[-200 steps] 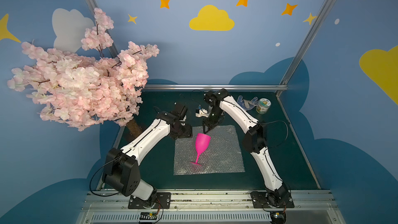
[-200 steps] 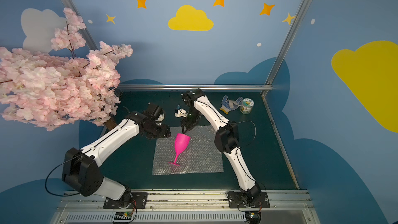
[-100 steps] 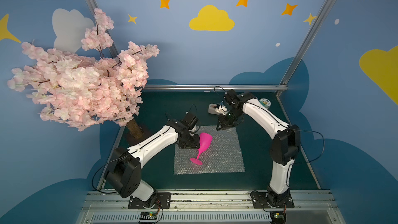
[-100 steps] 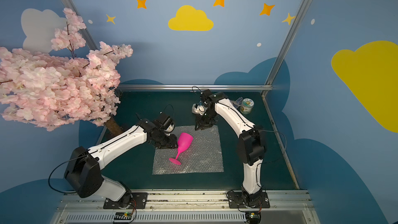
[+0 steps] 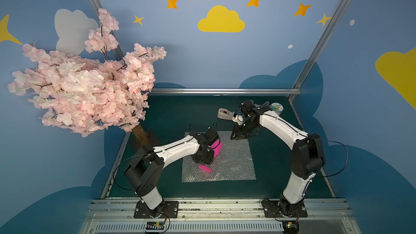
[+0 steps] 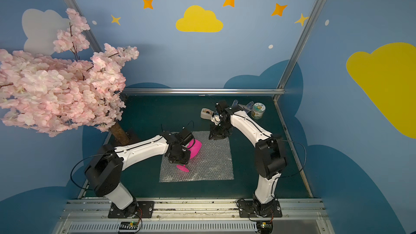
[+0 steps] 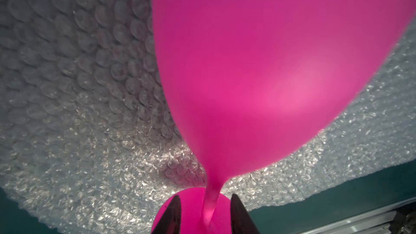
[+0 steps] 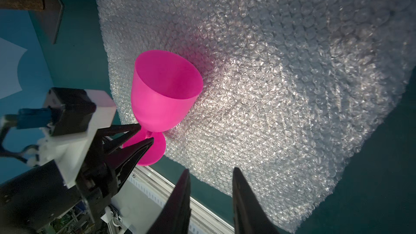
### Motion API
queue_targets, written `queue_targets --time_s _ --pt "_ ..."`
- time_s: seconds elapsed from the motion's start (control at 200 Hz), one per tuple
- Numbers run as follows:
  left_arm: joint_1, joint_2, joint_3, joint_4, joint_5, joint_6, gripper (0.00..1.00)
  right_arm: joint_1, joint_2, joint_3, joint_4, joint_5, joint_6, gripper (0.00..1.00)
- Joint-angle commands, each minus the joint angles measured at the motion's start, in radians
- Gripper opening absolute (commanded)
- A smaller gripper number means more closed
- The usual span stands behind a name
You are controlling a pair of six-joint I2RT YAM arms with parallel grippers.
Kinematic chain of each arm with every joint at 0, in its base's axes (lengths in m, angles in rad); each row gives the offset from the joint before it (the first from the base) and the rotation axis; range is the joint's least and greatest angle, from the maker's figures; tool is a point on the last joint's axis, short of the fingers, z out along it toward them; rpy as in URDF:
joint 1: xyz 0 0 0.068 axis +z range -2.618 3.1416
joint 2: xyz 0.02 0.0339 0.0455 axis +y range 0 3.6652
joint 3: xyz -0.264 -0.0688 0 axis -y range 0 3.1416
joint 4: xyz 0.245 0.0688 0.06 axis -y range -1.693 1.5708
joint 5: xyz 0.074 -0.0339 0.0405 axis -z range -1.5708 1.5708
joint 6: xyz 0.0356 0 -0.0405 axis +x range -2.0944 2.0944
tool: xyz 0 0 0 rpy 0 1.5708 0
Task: Wrap wine glasses in bubble wrap
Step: Pick up the wine glass from the bubble wrap.
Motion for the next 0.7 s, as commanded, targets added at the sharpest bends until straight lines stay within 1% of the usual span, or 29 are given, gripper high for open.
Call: queue_targets --time_s 0.0,0.085,0.235,0.345,0.446,0.536,0.696 --pt "-0.015 0.033 0.010 0.016 -0.033 -0.023 0.33 -0.008 -0.050 -0.004 0.023 0.002 0.011 0.31" --pt "-0.023 0.053 0.023 0.008 -0.045 -0.031 0.25 -0.009 -0.055 -0.011 0.022 0.002 0.011 0.30" --pt "-0.030 0.079 0.037 -0.005 -0.048 -0.032 0.25 -0.014 -0.067 -0.029 0.023 0.000 0.007 0.29" --pt "-0.034 0.073 0.053 -0.025 -0.058 -0.041 0.19 -0.020 -0.078 -0.038 0.021 -0.003 0.003 0.29" --pt "-0.038 0.045 0.080 -0.064 -0.059 -0.058 0.18 -0.025 -0.081 -0.036 0.013 -0.003 0.000 0.28" --pt "-0.038 0.029 0.092 -0.095 -0.069 -0.091 0.14 -0.028 -0.084 -0.037 0.013 -0.008 -0.002 0.28" --pt "-0.041 0.029 0.097 -0.125 -0.084 -0.164 0.09 -0.030 -0.084 -0.037 0.013 -0.012 -0.009 0.28"
